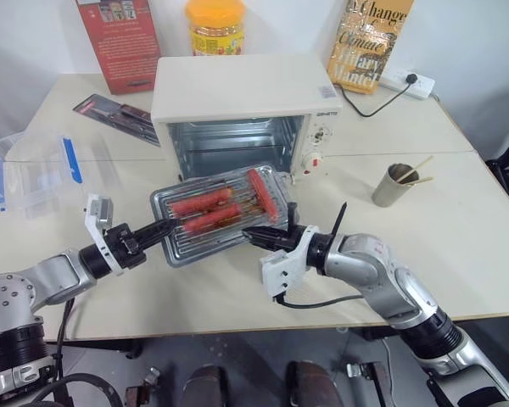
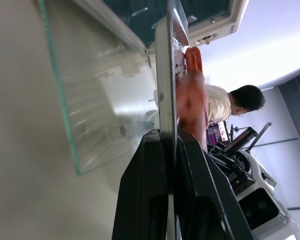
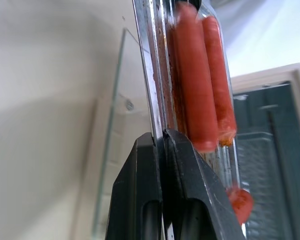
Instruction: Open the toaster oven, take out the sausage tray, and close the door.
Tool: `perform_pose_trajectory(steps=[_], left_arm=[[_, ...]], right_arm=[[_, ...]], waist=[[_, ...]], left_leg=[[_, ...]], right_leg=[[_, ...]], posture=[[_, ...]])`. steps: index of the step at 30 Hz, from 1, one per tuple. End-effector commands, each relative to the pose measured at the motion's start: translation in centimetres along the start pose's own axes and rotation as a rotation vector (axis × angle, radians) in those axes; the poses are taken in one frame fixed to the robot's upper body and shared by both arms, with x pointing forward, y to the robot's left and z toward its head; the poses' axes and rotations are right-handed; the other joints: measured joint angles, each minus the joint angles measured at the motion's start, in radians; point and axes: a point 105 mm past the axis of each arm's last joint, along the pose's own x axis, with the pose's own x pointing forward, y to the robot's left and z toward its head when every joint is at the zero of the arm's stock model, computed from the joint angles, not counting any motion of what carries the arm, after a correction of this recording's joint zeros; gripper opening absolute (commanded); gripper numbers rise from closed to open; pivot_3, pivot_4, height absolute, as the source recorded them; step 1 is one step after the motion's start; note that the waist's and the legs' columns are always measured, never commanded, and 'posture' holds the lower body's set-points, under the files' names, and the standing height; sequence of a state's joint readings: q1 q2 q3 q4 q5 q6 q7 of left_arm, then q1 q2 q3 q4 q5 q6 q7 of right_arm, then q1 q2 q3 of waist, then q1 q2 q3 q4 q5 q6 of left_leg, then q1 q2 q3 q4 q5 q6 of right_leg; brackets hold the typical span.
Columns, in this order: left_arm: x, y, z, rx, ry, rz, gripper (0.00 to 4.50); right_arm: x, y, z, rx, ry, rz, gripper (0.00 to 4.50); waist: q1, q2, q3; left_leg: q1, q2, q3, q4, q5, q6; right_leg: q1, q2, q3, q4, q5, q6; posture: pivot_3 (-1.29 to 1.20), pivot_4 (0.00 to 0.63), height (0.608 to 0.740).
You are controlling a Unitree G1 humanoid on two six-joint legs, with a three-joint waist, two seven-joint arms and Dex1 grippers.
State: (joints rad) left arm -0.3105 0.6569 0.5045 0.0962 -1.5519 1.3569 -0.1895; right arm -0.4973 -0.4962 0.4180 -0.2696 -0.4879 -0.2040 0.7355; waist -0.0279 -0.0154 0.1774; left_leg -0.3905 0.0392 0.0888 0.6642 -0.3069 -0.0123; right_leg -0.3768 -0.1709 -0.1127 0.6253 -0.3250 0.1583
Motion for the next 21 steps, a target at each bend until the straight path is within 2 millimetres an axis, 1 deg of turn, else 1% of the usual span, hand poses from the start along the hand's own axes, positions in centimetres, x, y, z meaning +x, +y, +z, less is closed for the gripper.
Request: perform_pose_trajectory(steps=[1,2,6,12,13,18,20,21], left_arm=[[0.0,0.4,-0.8,-0.023,0.053,0.03,0.0],[0.0,0.4,-0.9,-0.028,0.054,0.032,0.0],[0.1,0.7,-1.0,-0.06,0.059,0.033,0.0],[0.4,1.1,-1.5,-0.11,0.069,0.037,0.0],[0.4,1.1,-1.6,-0.116,0.073,0.041,0.0],[0.4,1.4,-1.7,-0.15,0.076,0.052,0.0],[0.4,1.4,-1.4,-0.148,0.053,0.056,0.0],[0.4,1.4,-1.4,-0.152,0.052,0.053,0.0]], right_arm=[[-0.8,-3.2,1.3,0.043,-0.073,-0.091,0.63],[-0.8,-3.0,1.4,0.059,-0.082,-0.07,0.88],[-1.0,-3.2,1.4,0.074,-0.091,-0.051,2.34],[-1.3,-3.9,1.1,0.104,-0.08,-0.056,4.34],[-1.4,-3.9,1.0,0.105,-0.076,-0.056,4.47],[-1.8,-4.3,1.2,0.128,-0.099,-0.047,4.47],[-2.2,-4.1,1.8,0.149,-0.146,-0.019,4.47],[-2.6,-3.7,2.1,0.188,-0.171,0.021,4.47]], waist=[[0.0,0.0,0.0],[0.0,0.0,0.0],[0.0,0.0,0.0],[0.0,0.0,0.0],[0.0,0.0,0.0],[0.0,0.0,0.0],[0.0,0.0,0.0],[0.0,0.0,0.0]], left_leg=[[0.0,0.0,0.0,0.0,0.0,0.0],[0.0,0.0,0.0,0.0,0.0,0.0],[0.0,0.0,0.0,0.0,0.0,0.0],[0.0,0.0,0.0,0.0,0.0,0.0],[0.0,0.0,0.0,0.0,0.0,0.0],[0.0,0.0,0.0,0.0,0.0,0.0],[0.0,0.0,0.0,0.0,0.0,0.0],[0.0,0.0,0.0,0.0,0.0,0.0]], right_leg=[[0.0,0.0,0.0,0.0,0.0,0.0],[0.0,0.0,0.0,0.0,0.0,0.0],[0.0,0.0,0.0,0.0,0.0,0.0],[0.0,0.0,0.0,0.0,0.0,0.0],[0.0,0.0,0.0,0.0,0.0,0.0],[0.0,0.0,0.0,0.0,0.0,0.0],[0.0,0.0,0.0,0.0,0.0,0.0],[0.0,0.0,0.0,0.0,0.0,0.0]], posture=[[0.0,0.15,0.74],[0.0,0.15,0.74],[0.0,0.15,0.74],[0.0,0.15,0.74],[0.0,0.15,0.74],[0.0,0.15,0.74],[0.0,0.15,0.74],[0.0,0.15,0.74]])
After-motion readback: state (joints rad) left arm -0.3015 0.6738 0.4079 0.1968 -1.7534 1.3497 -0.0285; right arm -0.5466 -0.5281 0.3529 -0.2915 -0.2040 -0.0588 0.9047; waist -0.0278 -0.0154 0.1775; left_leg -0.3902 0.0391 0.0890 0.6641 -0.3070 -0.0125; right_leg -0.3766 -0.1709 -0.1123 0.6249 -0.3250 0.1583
